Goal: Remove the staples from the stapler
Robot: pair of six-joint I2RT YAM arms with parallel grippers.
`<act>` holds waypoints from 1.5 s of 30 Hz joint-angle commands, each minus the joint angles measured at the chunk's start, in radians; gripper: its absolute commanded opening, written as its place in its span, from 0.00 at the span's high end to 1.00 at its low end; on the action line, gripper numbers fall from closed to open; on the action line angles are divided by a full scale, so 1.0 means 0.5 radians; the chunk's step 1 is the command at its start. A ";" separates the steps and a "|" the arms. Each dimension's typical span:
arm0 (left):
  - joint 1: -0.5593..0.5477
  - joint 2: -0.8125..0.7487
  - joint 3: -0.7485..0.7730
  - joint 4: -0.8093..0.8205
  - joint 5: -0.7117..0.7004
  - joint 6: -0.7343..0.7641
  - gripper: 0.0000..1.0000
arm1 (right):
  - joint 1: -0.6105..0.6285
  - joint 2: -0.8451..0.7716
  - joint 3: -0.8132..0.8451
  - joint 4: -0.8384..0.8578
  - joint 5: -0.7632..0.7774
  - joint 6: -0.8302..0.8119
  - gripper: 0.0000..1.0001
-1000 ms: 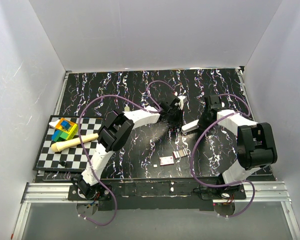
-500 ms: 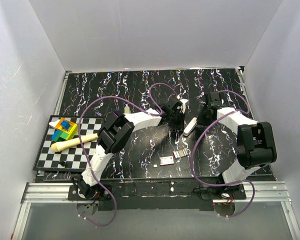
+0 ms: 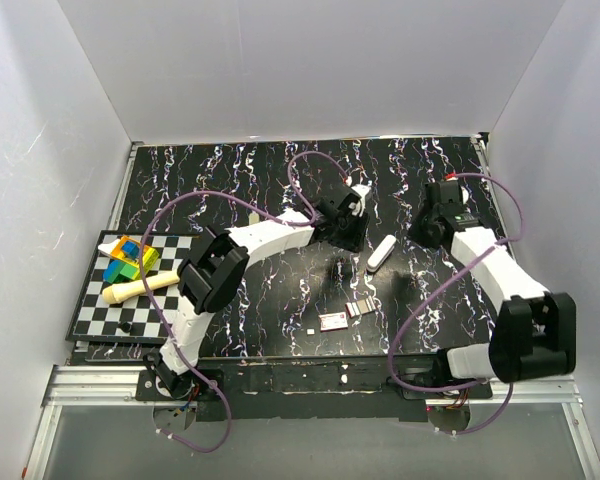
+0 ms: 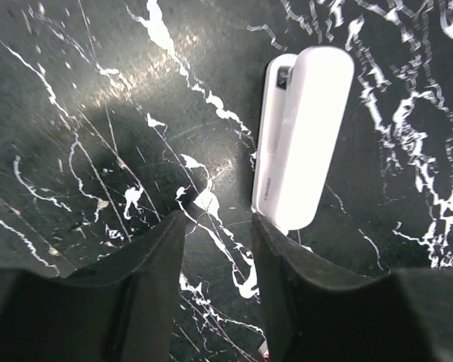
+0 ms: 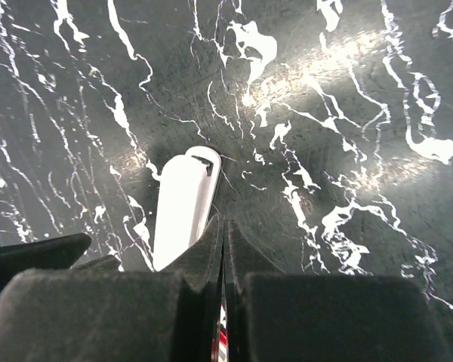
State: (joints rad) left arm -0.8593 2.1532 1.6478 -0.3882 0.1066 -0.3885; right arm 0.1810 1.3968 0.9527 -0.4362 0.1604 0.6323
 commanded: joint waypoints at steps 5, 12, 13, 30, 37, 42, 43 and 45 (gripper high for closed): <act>0.007 -0.260 0.054 -0.018 0.029 0.132 0.48 | -0.009 -0.449 -0.049 -0.220 0.136 -0.040 0.80; 0.004 -0.174 0.257 -0.015 0.192 0.286 0.36 | -0.009 -0.817 -0.160 -0.266 0.054 -0.083 0.55; 0.004 -0.156 0.284 -0.015 0.204 0.295 0.35 | -0.009 -0.854 -0.172 -0.269 0.038 -0.089 0.53; -0.058 0.271 0.775 -0.138 0.226 0.535 0.21 | -0.012 -1.232 -0.310 -0.361 -0.238 -0.179 0.53; -0.116 0.393 0.874 -0.165 0.152 0.605 0.16 | -0.009 -1.290 -0.313 -0.404 -0.290 -0.234 0.52; -0.156 0.430 0.923 -0.187 0.057 0.645 0.17 | -0.009 -1.315 -0.322 -0.419 -0.305 -0.249 0.52; -0.162 0.437 0.932 -0.193 0.032 0.651 0.17 | -0.009 -1.324 -0.328 -0.422 -0.305 -0.252 0.52; -0.171 0.461 0.966 -0.215 -0.004 0.657 0.16 | -0.009 -1.333 -0.329 -0.425 -0.305 -0.252 0.53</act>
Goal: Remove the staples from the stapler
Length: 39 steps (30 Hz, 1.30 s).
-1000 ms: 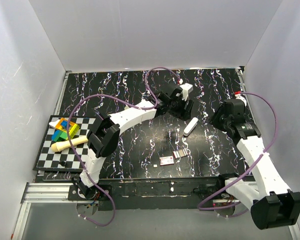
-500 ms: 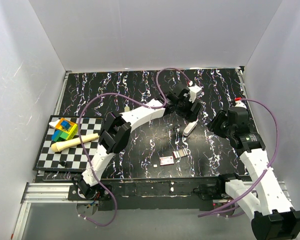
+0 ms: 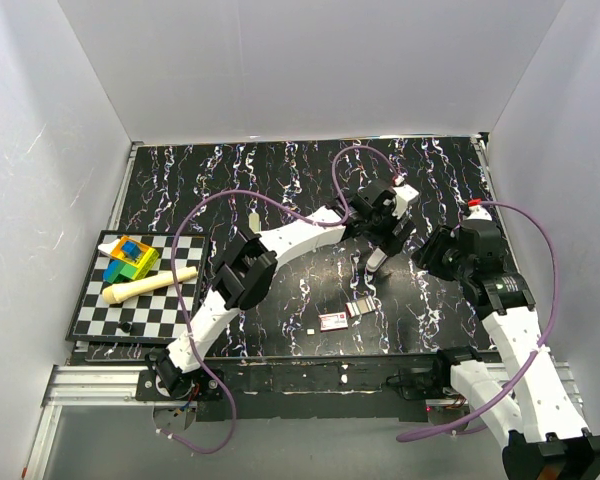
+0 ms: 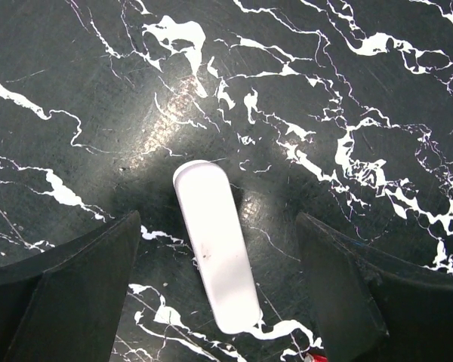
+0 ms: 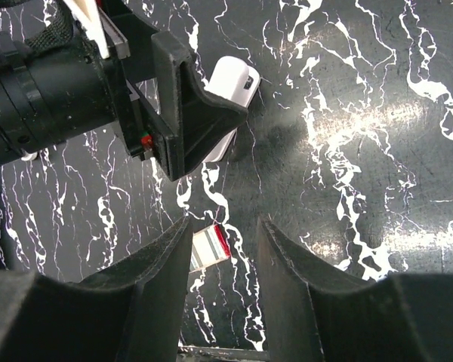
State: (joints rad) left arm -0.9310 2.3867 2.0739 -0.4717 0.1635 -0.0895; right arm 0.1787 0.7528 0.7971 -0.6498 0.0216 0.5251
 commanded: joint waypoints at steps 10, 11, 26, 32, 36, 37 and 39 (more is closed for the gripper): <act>-0.065 0.098 0.233 -0.097 -0.262 0.056 0.19 | -0.005 -0.076 0.016 -0.026 -0.114 -0.038 0.54; -0.068 0.108 0.242 -0.100 -0.272 0.056 0.20 | -0.005 -0.085 0.020 -0.026 -0.117 -0.038 0.55; -0.077 0.166 0.298 -0.130 -0.299 0.059 0.35 | -0.005 -0.119 0.001 -0.023 -0.154 -0.035 0.60; -0.080 0.178 0.304 -0.133 -0.299 0.053 0.44 | -0.005 -0.113 -0.020 -0.010 -0.175 -0.029 0.63; -0.080 0.187 0.304 -0.130 -0.299 0.050 0.53 | -0.005 -0.113 -0.026 -0.004 -0.187 -0.029 0.66; -0.080 0.187 0.304 -0.133 -0.299 0.050 0.57 | -0.005 -0.113 -0.026 -0.004 -0.187 -0.029 0.66; -0.080 0.191 0.304 -0.133 -0.299 0.047 0.61 | -0.005 -0.116 -0.030 -0.004 -0.193 -0.029 0.67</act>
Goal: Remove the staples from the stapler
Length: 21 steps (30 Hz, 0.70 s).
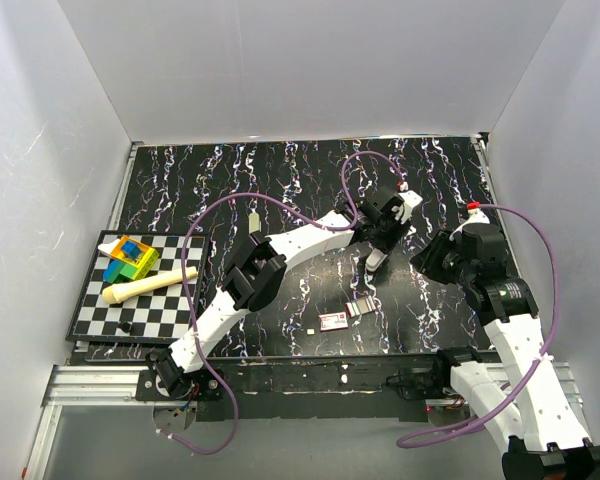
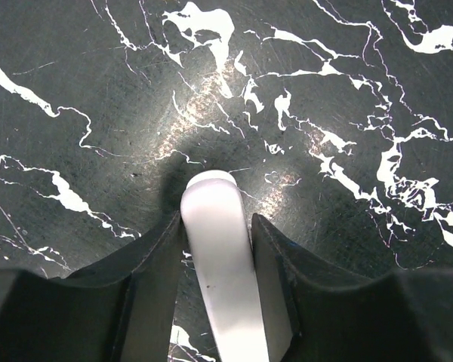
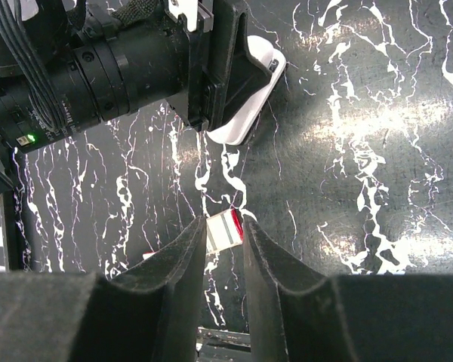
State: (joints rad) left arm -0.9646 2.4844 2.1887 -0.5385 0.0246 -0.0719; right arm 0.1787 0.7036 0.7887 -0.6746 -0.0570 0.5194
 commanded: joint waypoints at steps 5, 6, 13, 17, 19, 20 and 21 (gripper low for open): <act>-0.013 -0.029 0.047 0.003 -0.019 0.015 0.84 | -0.005 -0.030 0.003 0.030 -0.042 -0.017 0.70; -0.013 -0.048 0.028 0.009 -0.022 0.018 0.97 | -0.005 -0.033 0.012 0.015 -0.042 -0.020 0.71; -0.013 -0.336 -0.205 0.064 0.034 0.098 1.00 | -0.005 -0.073 0.101 -0.043 -0.027 -0.032 0.73; -0.013 -0.581 -0.416 0.113 0.092 0.128 1.00 | -0.005 -0.067 0.193 -0.083 -0.051 -0.048 0.74; -0.013 -0.704 -0.511 0.120 0.138 0.135 1.00 | -0.005 -0.070 0.245 -0.102 -0.082 -0.057 0.74; -0.013 -0.762 -0.560 0.126 0.162 0.135 1.00 | -0.005 -0.064 0.272 -0.108 -0.104 -0.072 0.74; -0.013 -0.829 -0.619 0.129 0.193 0.135 1.00 | -0.005 -0.067 0.294 -0.117 -0.128 -0.081 0.74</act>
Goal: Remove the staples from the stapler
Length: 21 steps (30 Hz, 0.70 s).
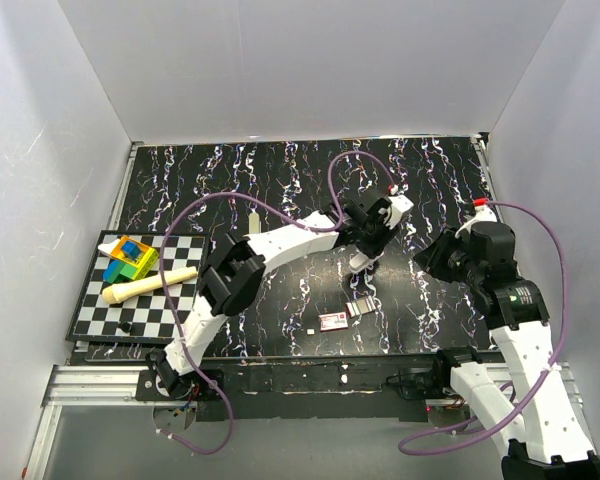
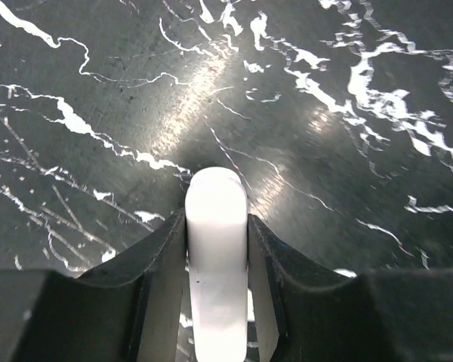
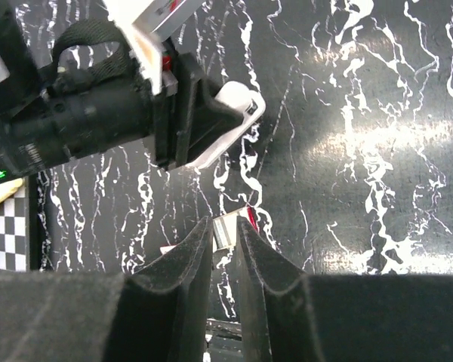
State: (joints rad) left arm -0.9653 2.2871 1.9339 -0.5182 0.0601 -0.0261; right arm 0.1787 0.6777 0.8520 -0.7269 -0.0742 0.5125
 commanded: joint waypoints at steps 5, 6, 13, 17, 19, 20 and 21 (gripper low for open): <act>-0.011 -0.775 -0.342 0.092 0.260 0.043 1.00 | -0.002 0.019 0.262 -0.040 -0.287 -0.117 0.74; -0.008 -0.849 -0.388 0.092 0.288 0.046 1.00 | -0.005 0.028 0.284 -0.040 -0.360 -0.129 0.73; -0.008 -1.285 -0.665 0.058 0.533 0.034 1.00 | 0.002 0.090 0.416 -0.047 -0.741 -0.212 0.64; -0.008 -1.500 -0.815 0.042 0.640 0.022 1.00 | 0.011 0.111 0.499 -0.053 -0.946 -0.292 0.60; -0.002 -1.589 -0.864 0.024 0.723 0.019 1.00 | 0.014 0.136 0.532 -0.062 -1.063 -0.334 0.58; 0.007 -1.626 -0.895 0.021 0.778 0.022 1.00 | 0.017 0.145 0.551 -0.077 -1.109 -0.365 0.57; 0.022 -1.662 -0.925 0.021 0.839 0.012 1.00 | 0.020 0.148 0.563 -0.089 -1.137 -0.387 0.55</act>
State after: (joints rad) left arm -0.9649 1.5501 1.5146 -0.5003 0.3519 -0.0170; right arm 0.1802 0.7448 1.0683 -0.7643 -0.4995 0.3878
